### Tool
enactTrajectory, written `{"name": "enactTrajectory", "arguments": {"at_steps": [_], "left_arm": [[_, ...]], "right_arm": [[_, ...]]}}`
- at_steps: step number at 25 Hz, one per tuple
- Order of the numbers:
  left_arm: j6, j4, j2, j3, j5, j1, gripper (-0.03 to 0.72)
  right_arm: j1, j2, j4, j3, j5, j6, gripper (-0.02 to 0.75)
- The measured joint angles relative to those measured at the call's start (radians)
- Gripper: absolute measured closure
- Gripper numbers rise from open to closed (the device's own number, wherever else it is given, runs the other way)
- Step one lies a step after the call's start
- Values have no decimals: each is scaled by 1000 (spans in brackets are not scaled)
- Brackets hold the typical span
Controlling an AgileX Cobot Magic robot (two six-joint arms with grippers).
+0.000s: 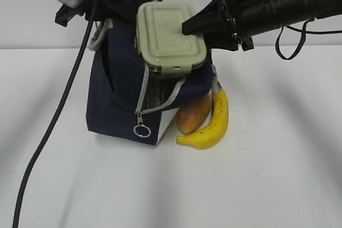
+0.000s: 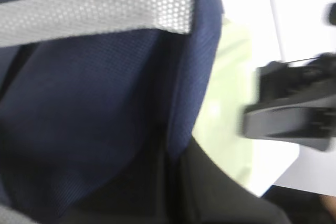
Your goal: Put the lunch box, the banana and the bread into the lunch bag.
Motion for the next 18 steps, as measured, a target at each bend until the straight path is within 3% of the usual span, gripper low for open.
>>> {"name": "enactTrajectory", "arguments": {"at_steps": [6,18], "left_arm": [[73,-137,-4,0,20,-4,687],[128,-195,-4,0,91,-6,687]], "right_arm": [[2,1,-67,0,-36,32,370],[97,1,-54,0,-49,52,370]]}}
